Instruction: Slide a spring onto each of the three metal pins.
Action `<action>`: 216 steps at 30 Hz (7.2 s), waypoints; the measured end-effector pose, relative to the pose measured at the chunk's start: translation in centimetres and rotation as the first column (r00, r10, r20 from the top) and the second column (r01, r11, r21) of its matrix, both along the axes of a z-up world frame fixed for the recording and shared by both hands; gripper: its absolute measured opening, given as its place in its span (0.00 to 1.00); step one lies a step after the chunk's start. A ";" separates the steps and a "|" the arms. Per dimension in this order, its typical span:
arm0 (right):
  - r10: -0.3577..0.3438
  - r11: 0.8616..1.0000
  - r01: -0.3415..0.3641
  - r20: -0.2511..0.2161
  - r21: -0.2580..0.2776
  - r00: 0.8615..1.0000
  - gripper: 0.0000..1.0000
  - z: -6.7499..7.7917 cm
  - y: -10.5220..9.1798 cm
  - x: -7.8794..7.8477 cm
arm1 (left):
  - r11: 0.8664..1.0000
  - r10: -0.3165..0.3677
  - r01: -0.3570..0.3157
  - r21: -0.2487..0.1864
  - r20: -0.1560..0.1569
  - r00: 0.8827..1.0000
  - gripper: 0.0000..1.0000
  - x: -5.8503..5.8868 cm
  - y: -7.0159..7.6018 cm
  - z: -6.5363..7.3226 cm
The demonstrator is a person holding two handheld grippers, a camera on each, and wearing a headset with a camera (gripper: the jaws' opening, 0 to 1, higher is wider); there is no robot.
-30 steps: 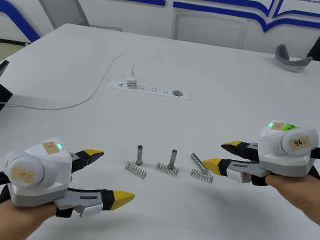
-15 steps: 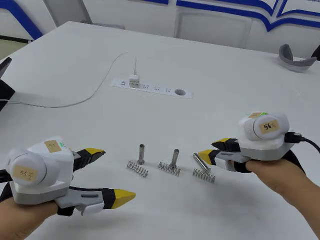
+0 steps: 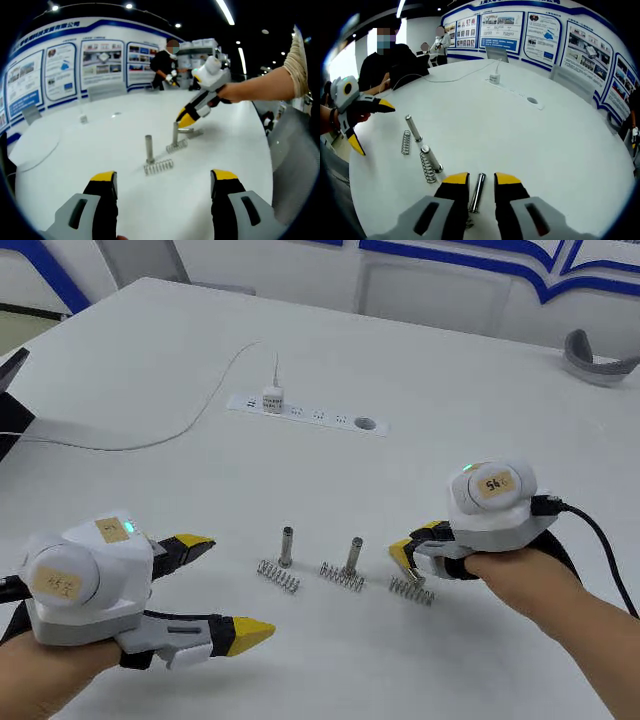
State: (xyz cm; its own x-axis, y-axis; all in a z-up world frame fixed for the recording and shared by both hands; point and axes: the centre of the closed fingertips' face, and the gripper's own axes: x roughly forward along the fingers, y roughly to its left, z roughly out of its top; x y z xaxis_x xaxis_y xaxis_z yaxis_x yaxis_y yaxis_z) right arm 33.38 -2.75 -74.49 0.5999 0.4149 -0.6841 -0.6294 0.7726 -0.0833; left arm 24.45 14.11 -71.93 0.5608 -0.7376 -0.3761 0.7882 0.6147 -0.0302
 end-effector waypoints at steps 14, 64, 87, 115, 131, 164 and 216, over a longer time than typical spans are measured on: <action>-0.017 0.999 0.015 -0.062 -0.032 0.998 0.16 -1.7 -0.1 0.3 | 1.000 0.005 -0.005 0.000 -0.003 1.000 0.77 0.2 0.5 -0.3; -0.068 0.995 0.053 -0.206 -0.081 0.976 0.09 -2.6 -0.1 0.4 | 1.000 0.013 -0.013 -0.013 -0.003 1.000 0.76 0.3 0.4 -0.3; -0.101 0.995 0.101 -0.097 -0.011 0.990 0.09 0.2 -0.6 -0.3 | 1.000 -0.005 0.006 -0.012 0.020 1.000 0.75 0.4 -0.1 0.4; -0.102 0.994 0.103 -0.033 0.041 0.994 0.09 2.0 -0.7 -2.2 | 1.000 -0.007 0.008 -0.009 0.037 0.999 0.75 0.1 -0.2 1.1; -0.082 0.995 0.082 -0.004 0.062 0.997 0.09 2.3 -0.4 -3.1 | 1.000 -0.011 0.012 -0.009 0.038 0.999 0.75 0.1 -0.1 0.9; -0.081 0.996 0.081 -0.007 0.038 0.997 0.09 2.5 -1.0 -3.9 | 1.000 -0.016 0.017 -0.011 0.041 0.999 0.75 0.1 -0.5 1.1; -0.064 0.997 0.061 0.067 0.055 0.996 0.14 4.8 -2.1 -4.1 | 1.000 -0.022 0.022 -0.011 0.043 0.999 0.76 0.2 -0.6 1.1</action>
State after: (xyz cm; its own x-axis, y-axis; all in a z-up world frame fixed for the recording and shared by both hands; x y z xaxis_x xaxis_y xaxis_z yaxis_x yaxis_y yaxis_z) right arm 29.28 -4.82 -69.69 0.6708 0.4096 -0.6183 -0.5738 0.8148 -0.0828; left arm 24.70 13.50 -70.80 0.5597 -0.7543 -0.3433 0.8024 0.5968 -0.0032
